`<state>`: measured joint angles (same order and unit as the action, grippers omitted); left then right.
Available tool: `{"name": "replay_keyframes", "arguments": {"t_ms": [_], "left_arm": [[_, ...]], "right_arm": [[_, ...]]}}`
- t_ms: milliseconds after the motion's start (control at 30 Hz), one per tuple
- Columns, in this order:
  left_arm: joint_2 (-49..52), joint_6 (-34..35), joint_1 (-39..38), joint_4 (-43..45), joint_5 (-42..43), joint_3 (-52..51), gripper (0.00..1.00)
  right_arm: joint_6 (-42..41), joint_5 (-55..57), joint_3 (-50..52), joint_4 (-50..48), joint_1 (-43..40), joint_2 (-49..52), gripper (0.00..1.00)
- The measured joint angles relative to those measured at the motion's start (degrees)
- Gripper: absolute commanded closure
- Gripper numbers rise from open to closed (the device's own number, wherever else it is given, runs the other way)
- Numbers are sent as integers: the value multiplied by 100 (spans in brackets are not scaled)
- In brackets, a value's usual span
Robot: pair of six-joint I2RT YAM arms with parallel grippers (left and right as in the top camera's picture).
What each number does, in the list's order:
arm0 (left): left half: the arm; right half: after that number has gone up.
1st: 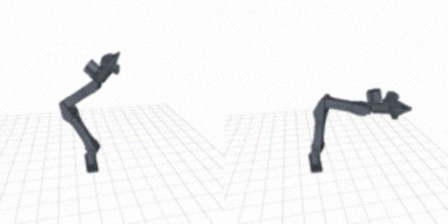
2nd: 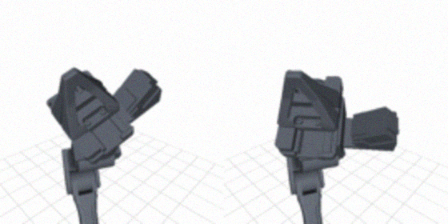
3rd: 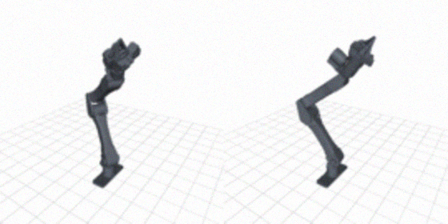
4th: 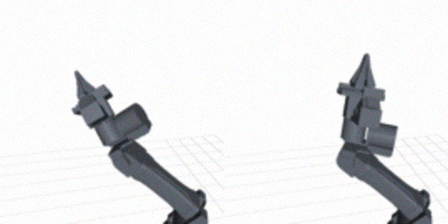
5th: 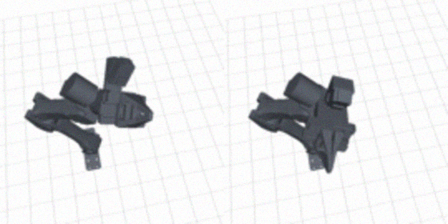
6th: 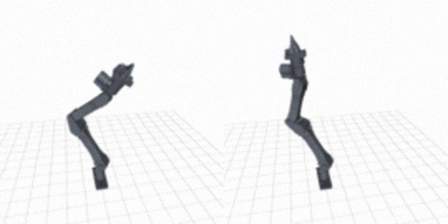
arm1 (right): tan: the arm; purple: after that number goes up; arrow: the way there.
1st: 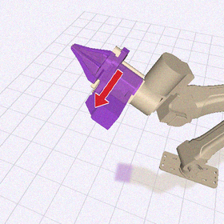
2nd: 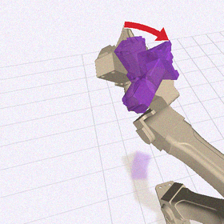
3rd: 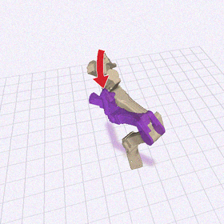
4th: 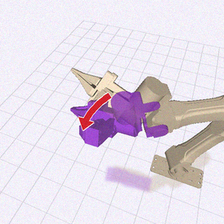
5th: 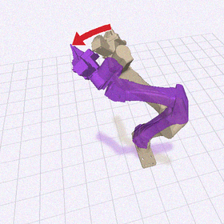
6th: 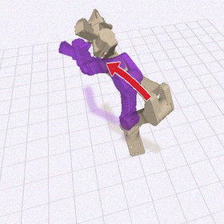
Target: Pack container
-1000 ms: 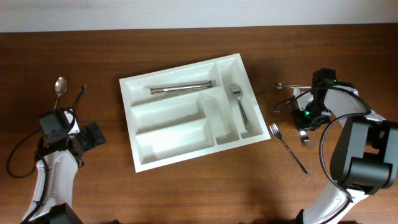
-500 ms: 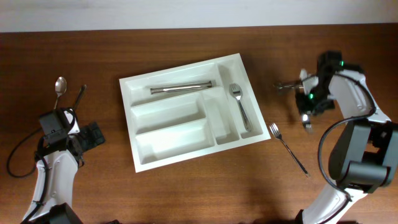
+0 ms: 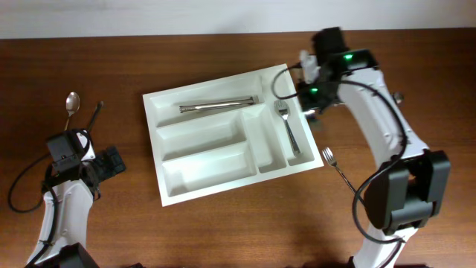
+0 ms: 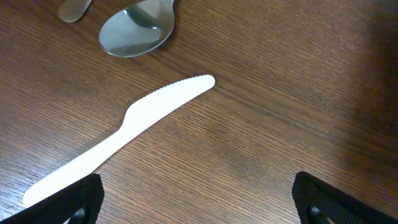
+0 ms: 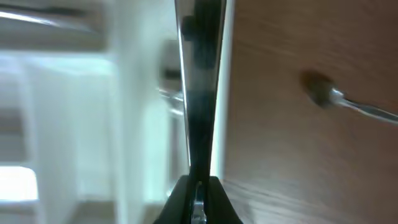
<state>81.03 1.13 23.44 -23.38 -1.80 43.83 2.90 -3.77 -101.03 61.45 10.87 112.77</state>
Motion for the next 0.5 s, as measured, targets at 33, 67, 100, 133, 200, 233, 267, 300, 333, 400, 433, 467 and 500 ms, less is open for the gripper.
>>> {"name": "replay_keyframes", "arguments": {"t_ms": [33, 67, 100, 133, 200, 233, 267, 300, 333, 400, 433, 467, 500], "left_arm": [[0, 0, 0, 0, 0, 0, 1], [0, 0, 0, 0, 0, 0, 1], [0, 0, 0, 0, 2, 0, 1], [0, 2, 0, 0, 2, 0, 1], [0, 0, 0, 0, 2, 0, 1], [0, 0, 0, 0, 2, 0, 1], [0, 2, 0, -2, 2, 0, 1], [0, 0, 0, 0, 2, 0, 1], [0, 0, 0, 0, 2, 0, 1], [0, 0, 0, 0, 2, 0, 1], [0, 0, 0, 0, 0, 0, 1], [0, 0, 0, 0, 2, 0, 1], [0, 0, 0, 0, 0, 0, 1]], "right_arm": [[-101, -22, 0, -42, 105, 15, 96], [-155, -24, 0, -61, 173, 35, 96], [-229, -37, 0, -76, 243, 74, 96], [-282, -37, 0, -92, 299, 125, 96], [-343, -37, 0, -127, 400, 282, 96], [-376, -37, 0, -138, 435, 374, 96], [-396, -37, 0, -153, 472, 470, 96], [-420, -37, 0, -173, 511, 586, 96], [-431, -39, 0, -190, 546, 695, 95], [-470, -46, 0, -203, 605, 920, 81], [-503, -46, 0, -192, 619, 981, 74], [-496, -63, 0, -181, 634, 1036, 71], [-503, -66, 0, -168, 645, 1073, 68]]}}
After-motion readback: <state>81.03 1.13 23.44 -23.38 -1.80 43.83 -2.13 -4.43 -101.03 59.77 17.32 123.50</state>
